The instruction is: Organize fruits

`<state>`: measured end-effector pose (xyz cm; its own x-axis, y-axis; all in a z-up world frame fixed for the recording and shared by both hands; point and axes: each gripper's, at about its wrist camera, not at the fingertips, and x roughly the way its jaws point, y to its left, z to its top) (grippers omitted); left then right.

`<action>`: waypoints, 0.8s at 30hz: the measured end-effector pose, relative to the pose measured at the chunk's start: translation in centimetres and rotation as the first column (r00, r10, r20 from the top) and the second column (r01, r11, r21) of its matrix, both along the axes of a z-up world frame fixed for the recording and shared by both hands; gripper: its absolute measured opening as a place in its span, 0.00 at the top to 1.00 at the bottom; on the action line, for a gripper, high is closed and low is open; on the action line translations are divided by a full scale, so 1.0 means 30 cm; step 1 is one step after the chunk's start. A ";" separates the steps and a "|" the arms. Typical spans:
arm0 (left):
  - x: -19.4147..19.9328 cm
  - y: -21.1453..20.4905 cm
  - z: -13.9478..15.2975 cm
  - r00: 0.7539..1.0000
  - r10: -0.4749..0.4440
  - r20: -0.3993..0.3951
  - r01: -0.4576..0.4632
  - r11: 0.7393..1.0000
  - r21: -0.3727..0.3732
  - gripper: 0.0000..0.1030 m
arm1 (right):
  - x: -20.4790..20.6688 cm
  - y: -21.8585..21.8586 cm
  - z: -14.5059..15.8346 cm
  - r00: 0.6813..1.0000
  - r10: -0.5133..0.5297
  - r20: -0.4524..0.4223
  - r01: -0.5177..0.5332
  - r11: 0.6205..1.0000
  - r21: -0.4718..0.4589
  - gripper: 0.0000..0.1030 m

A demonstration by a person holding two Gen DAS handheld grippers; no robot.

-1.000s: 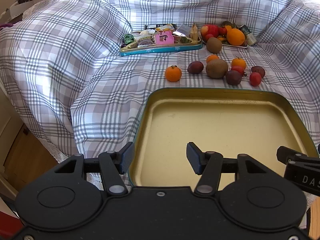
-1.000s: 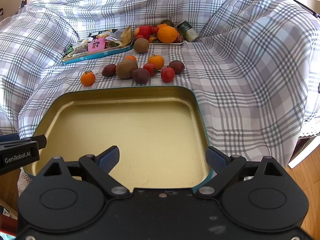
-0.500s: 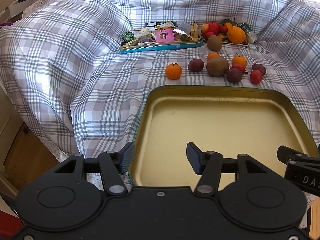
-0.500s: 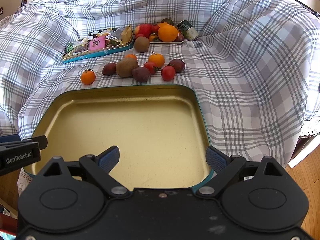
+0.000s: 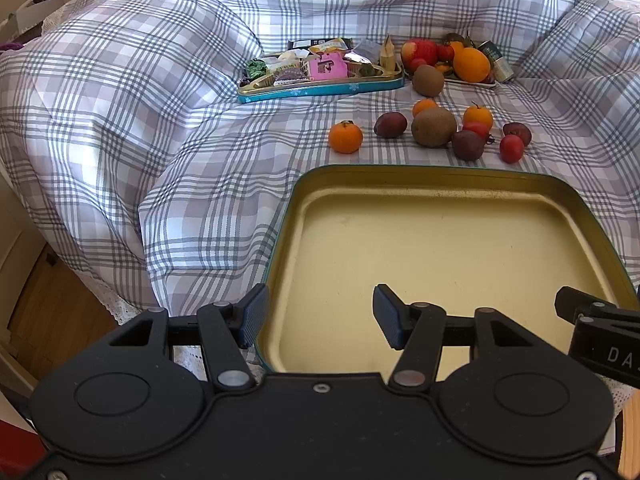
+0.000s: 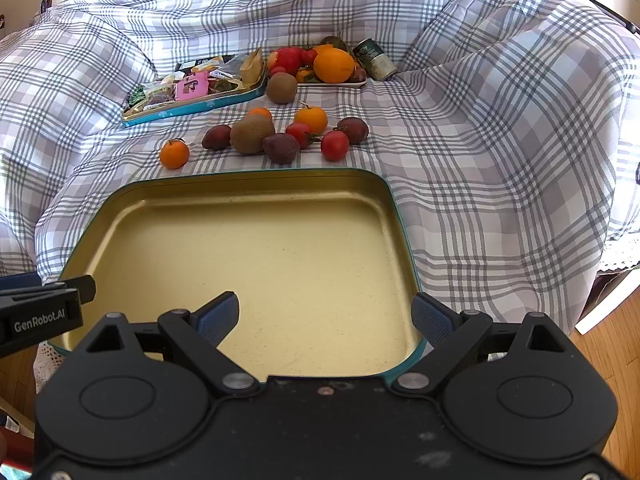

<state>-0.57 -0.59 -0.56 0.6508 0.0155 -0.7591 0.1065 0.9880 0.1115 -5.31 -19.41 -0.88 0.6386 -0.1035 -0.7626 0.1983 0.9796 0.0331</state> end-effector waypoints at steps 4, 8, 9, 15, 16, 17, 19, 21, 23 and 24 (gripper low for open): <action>0.001 -0.003 -0.004 1.000 -0.001 -0.006 0.001 1.000 0.000 0.40 | 0.000 0.000 0.000 1.000 -0.001 0.000 0.001 1.000 -0.001 0.05; 0.000 -0.003 -0.006 1.000 -0.002 -0.009 0.002 1.000 0.001 0.40 | 0.000 0.002 0.000 1.000 -0.001 -0.001 0.001 1.000 -0.001 0.05; 0.000 -0.003 -0.006 1.000 -0.002 -0.009 0.002 1.000 0.001 0.40 | 0.002 0.001 -0.001 1.000 -0.001 -0.003 0.001 1.000 0.000 0.05; -0.002 -0.003 -0.010 1.000 -0.003 -0.011 0.003 1.000 0.001 0.40 | -0.001 -0.001 -0.001 1.000 -0.001 -0.003 0.001 1.000 0.001 0.05; -0.002 -0.003 -0.011 1.000 -0.004 -0.013 0.004 1.000 0.001 0.40 | -0.003 -0.001 -0.001 1.000 0.000 -0.004 0.000 1.000 0.001 0.05; -0.003 -0.003 -0.012 1.000 -0.005 -0.014 0.005 1.000 0.001 0.40 | -0.003 -0.001 0.000 1.000 0.000 -0.005 0.000 1.000 0.001 0.05; -0.001 -0.005 -0.013 1.000 -0.007 -0.015 0.007 1.000 0.003 0.40 | -0.004 -0.002 0.000 1.000 0.000 -0.006 0.000 1.000 0.001 0.05; 0.000 -0.008 -0.012 1.000 -0.008 -0.015 0.008 1.000 0.005 0.40 | 0.000 -0.003 -0.001 1.000 -0.001 -0.007 0.001 1.000 0.002 0.05; 0.000 -0.009 -0.012 1.000 -0.008 -0.016 0.008 1.000 0.006 0.40 | -0.003 -0.004 -0.001 1.000 -0.001 -0.007 0.001 1.000 0.002 0.05; 0.000 -0.009 -0.012 1.000 -0.008 -0.016 0.008 1.000 0.006 0.40 | 0.001 -0.002 -0.001 1.000 -0.001 -0.006 0.001 1.000 0.002 0.05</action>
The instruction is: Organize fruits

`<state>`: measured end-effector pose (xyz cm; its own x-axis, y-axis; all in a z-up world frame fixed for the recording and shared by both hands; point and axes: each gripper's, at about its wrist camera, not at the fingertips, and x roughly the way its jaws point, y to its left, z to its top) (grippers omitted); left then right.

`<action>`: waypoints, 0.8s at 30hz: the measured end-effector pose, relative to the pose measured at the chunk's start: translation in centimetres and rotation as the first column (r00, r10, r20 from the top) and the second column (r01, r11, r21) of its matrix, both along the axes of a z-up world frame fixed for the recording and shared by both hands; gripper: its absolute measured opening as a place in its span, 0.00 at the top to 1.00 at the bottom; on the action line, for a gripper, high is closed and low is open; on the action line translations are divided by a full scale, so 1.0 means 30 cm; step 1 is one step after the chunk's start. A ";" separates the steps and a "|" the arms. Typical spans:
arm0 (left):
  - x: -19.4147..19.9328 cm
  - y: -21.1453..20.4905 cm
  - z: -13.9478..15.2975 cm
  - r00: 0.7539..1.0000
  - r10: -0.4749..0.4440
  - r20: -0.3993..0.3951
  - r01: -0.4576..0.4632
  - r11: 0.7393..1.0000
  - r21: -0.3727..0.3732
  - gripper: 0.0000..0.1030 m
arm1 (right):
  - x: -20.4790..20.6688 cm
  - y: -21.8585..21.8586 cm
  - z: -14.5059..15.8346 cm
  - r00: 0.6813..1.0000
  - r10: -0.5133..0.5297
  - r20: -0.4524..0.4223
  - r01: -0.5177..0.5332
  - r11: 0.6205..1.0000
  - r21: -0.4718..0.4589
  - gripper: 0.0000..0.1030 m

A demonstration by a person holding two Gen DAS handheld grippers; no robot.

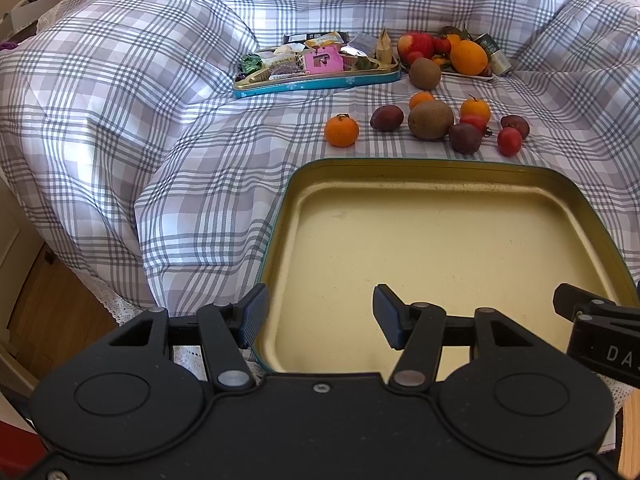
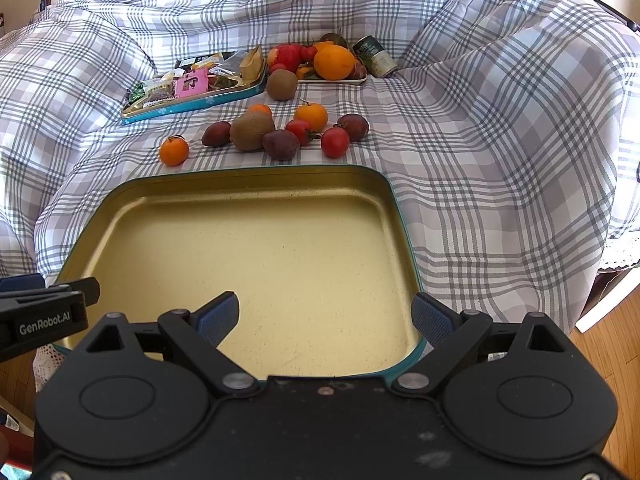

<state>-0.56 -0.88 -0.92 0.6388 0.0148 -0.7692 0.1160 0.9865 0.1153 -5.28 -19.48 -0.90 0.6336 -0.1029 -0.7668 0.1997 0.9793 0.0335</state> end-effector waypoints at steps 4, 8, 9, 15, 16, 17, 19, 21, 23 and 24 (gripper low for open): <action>0.001 -0.002 0.001 1.000 0.000 -0.004 0.000 1.000 -0.001 0.40 | 0.000 0.000 -0.001 1.000 0.000 0.000 0.000 1.000 0.000 0.05; 0.002 -0.001 0.003 1.000 0.002 -0.001 -0.002 1.000 0.000 0.40 | -0.001 0.001 -0.001 1.000 0.000 -0.001 0.000 1.000 0.000 0.05; 0.003 -0.002 0.005 1.000 0.003 0.000 -0.003 1.000 0.000 0.40 | 0.000 0.001 -0.001 1.000 -0.001 -0.002 0.001 1.000 -0.001 0.05; 0.019 0.003 0.011 1.000 0.008 0.000 -0.008 1.000 -0.003 0.40 | 0.004 -0.006 0.007 1.000 -0.001 0.010 0.001 1.000 -0.009 0.05; 0.026 0.006 0.012 1.000 0.015 -0.002 -0.015 1.000 -0.004 0.40 | 0.010 -0.007 0.013 1.000 -0.003 0.016 0.003 1.000 -0.014 0.05; 0.034 0.009 0.015 1.000 0.021 -0.005 -0.021 1.000 -0.004 0.40 | 0.011 -0.010 0.018 1.000 -0.005 0.025 0.006 1.000 -0.021 0.05; 0.050 0.018 0.021 0.999 0.031 -0.004 -0.031 0.999 -0.003 0.40 | 0.019 -0.014 0.031 0.999 -0.011 0.044 0.012 0.999 -0.039 0.05; 0.070 0.028 0.030 0.999 0.045 0.002 -0.045 0.999 0.000 0.40 | 0.029 -0.021 0.044 0.998 -0.017 0.065 0.020 0.998 -0.057 0.05; 0.091 0.041 0.039 0.998 0.054 0.009 -0.054 0.999 0.000 0.40 | 0.041 -0.030 0.055 0.996 -0.023 0.082 0.029 0.997 -0.070 0.05; 0.103 0.046 0.044 0.998 0.056 0.013 -0.056 0.998 -0.001 0.40 | 0.048 -0.038 0.060 0.996 -0.027 0.089 0.033 0.997 -0.074 0.05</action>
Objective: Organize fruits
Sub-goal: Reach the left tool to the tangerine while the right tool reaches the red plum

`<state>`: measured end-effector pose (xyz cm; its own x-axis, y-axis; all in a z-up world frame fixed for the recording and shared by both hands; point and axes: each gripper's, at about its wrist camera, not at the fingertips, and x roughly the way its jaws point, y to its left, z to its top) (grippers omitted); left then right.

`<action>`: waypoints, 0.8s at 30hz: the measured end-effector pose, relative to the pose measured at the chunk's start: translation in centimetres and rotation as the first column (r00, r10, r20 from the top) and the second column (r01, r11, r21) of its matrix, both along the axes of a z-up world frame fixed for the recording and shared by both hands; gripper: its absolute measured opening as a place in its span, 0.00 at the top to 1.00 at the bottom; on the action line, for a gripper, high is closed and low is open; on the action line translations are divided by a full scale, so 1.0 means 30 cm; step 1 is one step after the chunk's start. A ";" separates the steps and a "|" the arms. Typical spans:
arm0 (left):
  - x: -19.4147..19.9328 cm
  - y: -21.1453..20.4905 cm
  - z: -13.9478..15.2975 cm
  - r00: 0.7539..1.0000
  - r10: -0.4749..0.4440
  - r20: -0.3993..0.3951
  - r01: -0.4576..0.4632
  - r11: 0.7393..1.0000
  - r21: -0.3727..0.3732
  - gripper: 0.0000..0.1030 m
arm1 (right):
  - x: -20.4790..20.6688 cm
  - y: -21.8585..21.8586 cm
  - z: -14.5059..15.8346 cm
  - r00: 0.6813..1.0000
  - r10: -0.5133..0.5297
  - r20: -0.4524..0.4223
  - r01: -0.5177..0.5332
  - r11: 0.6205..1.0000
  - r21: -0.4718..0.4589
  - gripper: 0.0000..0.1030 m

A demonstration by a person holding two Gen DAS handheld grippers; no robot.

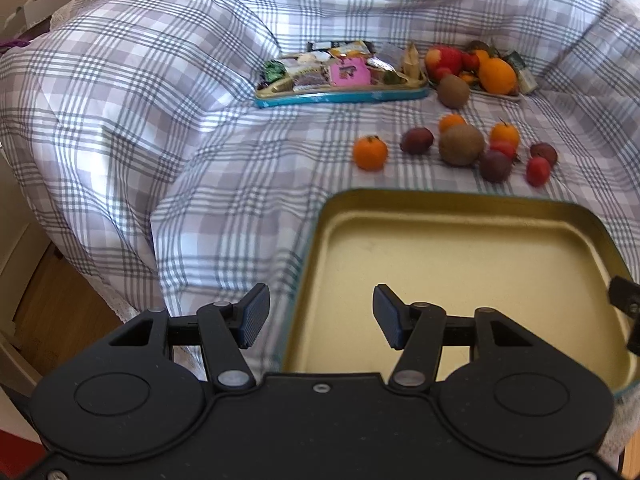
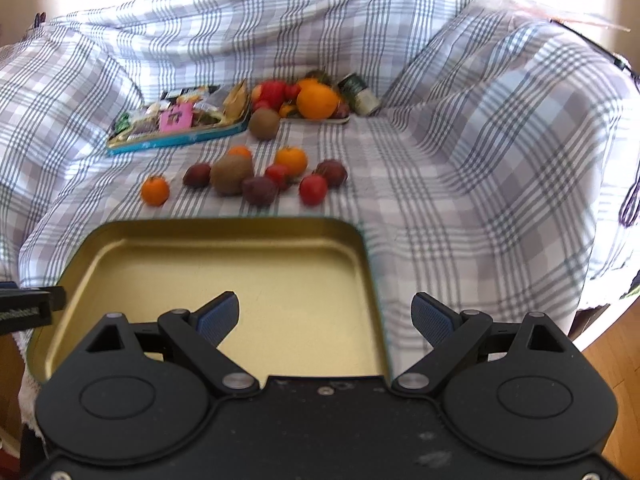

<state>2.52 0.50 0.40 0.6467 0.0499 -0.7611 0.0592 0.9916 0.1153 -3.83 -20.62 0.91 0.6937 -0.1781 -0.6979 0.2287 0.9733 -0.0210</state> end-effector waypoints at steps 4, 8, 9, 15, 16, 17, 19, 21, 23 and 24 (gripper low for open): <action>0.049 0.016 0.010 1.000 -0.008 0.002 0.008 1.000 -0.020 0.40 | 0.038 -0.022 0.008 1.000 -0.025 0.016 0.025 1.000 -0.002 0.06; 0.093 0.014 0.012 1.000 -0.027 0.004 0.027 0.999 -0.031 0.41 | 0.080 -0.035 0.008 0.999 -0.041 0.022 0.041 0.999 -0.020 0.09; 0.103 0.009 0.011 0.999 -0.031 0.009 0.031 0.999 -0.026 0.41 | 0.095 -0.036 0.006 0.999 -0.038 0.016 0.038 0.999 -0.025 0.09; 0.181 -0.009 -0.001 0.998 -0.063 -0.011 0.062 0.997 -0.049 0.46 | 0.174 -0.062 -0.011 1.000 -0.021 -0.001 0.021 0.999 -0.035 0.12; 0.195 -0.011 -0.004 0.998 -0.066 -0.018 0.065 0.996 -0.058 0.46 | 0.187 -0.064 -0.013 1.000 -0.019 -0.004 0.019 0.999 -0.040 0.12; 0.211 -0.014 -0.008 0.997 -0.069 -0.023 0.067 0.996 -0.066 0.46 | 0.201 -0.069 -0.016 1.000 -0.016 -0.008 0.016 0.999 -0.042 0.12; 0.237 -0.020 -0.017 0.997 -0.071 -0.029 0.069 0.996 -0.064 0.46 | 0.237 -0.079 -0.024 1.000 -0.010 -0.019 0.009 0.999 -0.040 0.13; 0.263 -0.026 -0.026 0.997 -0.073 -0.032 0.071 0.996 -0.055 0.46 | 0.265 -0.082 -0.029 1.000 -0.010 -0.018 0.009 0.999 -0.041 0.13; 0.289 -0.027 -0.029 0.996 -0.080 -0.034 0.078 0.995 -0.055 0.46 | 0.289 -0.091 -0.030 1.000 -0.018 -0.005 0.018 0.999 -0.045 0.13; 0.302 -0.029 -0.030 0.996 -0.083 -0.034 0.081 0.995 -0.056 0.46 | 0.298 -0.093 -0.028 1.000 -0.023 0.001 0.023 0.999 -0.049 0.13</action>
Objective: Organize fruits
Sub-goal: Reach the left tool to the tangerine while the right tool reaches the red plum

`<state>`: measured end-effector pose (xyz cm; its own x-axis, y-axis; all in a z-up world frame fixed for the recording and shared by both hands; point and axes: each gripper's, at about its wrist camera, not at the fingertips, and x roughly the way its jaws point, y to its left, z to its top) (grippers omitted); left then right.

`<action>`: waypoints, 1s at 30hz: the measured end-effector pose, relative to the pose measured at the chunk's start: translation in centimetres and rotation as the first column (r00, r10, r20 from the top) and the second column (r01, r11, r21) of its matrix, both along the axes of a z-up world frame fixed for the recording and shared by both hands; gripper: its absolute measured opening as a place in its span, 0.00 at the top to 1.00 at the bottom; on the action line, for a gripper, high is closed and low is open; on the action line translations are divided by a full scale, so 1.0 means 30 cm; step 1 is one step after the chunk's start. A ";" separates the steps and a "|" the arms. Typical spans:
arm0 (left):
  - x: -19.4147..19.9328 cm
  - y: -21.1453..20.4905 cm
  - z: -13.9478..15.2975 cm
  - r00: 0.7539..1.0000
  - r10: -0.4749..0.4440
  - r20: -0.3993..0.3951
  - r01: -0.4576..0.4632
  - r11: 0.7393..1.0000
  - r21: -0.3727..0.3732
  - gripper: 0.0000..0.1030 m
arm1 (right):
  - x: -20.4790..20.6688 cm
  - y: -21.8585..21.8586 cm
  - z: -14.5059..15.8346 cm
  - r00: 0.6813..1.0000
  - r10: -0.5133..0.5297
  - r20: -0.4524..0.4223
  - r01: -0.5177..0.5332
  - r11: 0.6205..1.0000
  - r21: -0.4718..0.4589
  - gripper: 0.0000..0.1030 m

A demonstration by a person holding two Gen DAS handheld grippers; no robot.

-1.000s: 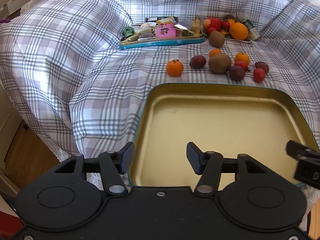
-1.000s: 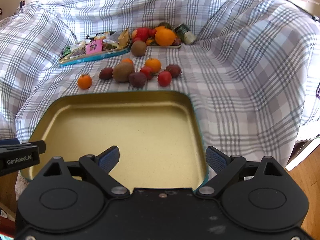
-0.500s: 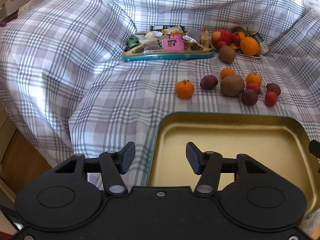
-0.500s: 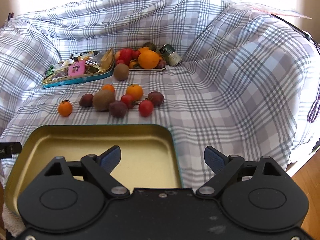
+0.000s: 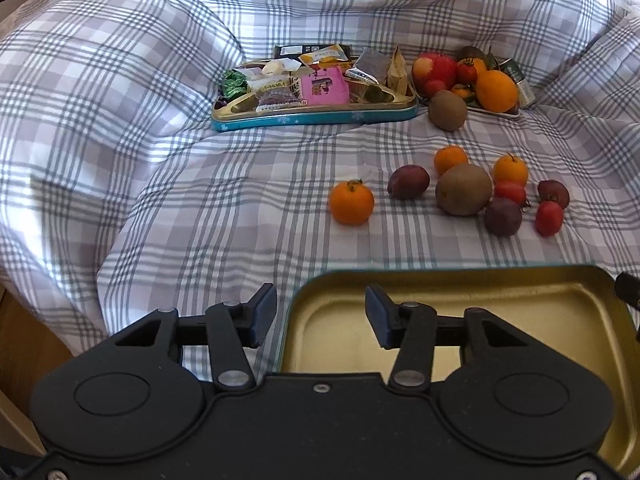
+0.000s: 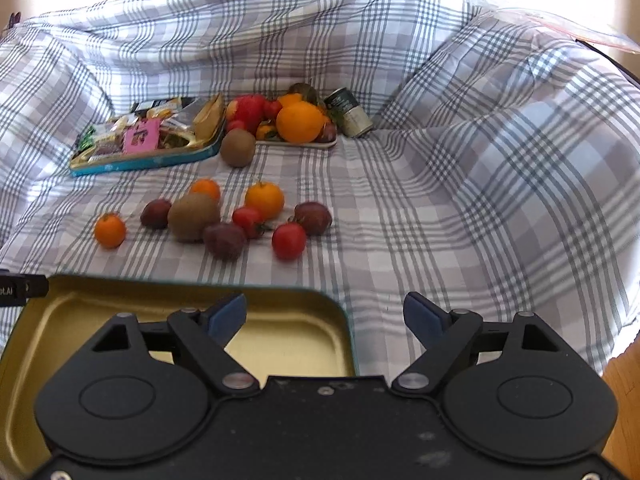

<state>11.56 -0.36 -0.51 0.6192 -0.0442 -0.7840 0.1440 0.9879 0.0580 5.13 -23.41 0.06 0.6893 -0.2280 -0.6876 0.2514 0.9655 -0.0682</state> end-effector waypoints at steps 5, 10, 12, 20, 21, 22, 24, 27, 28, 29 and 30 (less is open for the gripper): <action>0.065 -0.010 -0.006 1.000 -0.017 0.005 0.017 1.000 -0.002 0.46 | 0.082 -0.029 -0.002 1.000 -0.006 -0.023 0.007 1.000 0.026 0.18; 0.136 -0.028 -0.023 0.999 -0.038 0.003 0.038 0.999 0.000 0.46 | 0.166 -0.055 -0.015 0.998 -0.001 -0.059 0.007 0.995 0.098 0.21; 0.164 -0.036 -0.031 0.999 -0.043 -0.001 0.043 0.999 0.005 0.46 | 0.196 -0.054 -0.022 0.998 0.006 -0.061 -0.001 0.996 0.085 0.21; 0.252 -0.054 -0.054 0.998 -0.063 -0.031 0.063 0.998 0.003 0.46 | 0.316 -0.051 -0.041 0.997 0.045 -0.069 -0.044 0.999 0.025 0.25; 0.259 -0.058 -0.056 0.997 -0.067 -0.036 0.067 0.998 0.001 0.46 | 0.324 -0.056 -0.044 0.996 0.046 -0.071 -0.044 0.999 0.030 0.25; 0.265 -0.063 -0.059 0.997 -0.073 -0.041 0.073 0.997 0.000 0.46 | 0.336 -0.062 -0.048 0.996 0.047 -0.072 -0.044 0.998 0.037 0.25; 0.277 -0.072 -0.067 0.995 -0.085 -0.049 0.085 0.996 -0.001 0.46 | 0.354 -0.081 -0.054 0.997 0.043 -0.071 -0.039 0.997 0.059 0.25; 0.292 -0.088 -0.080 0.994 -0.094 -0.057 0.094 0.996 0.004 0.46 | 0.380 -0.112 -0.068 0.997 0.022 -0.078 -0.016 0.996 0.083 0.25; 0.298 -0.093 -0.085 0.994 -0.096 -0.060 0.097 0.995 0.004 0.46 | 0.387 -0.121 -0.071 0.997 0.016 -0.081 -0.009 0.996 0.083 0.25; 0.304 -0.096 -0.091 0.993 -0.097 -0.064 0.098 0.995 0.003 0.46 | 0.397 -0.128 -0.076 0.997 0.010 -0.082 -0.004 0.997 0.080 0.25; 0.310 -0.099 -0.098 0.993 -0.098 -0.069 0.098 0.995 0.004 0.46 | 0.400 -0.133 -0.081 0.997 0.005 -0.082 0.001 0.997 0.076 0.25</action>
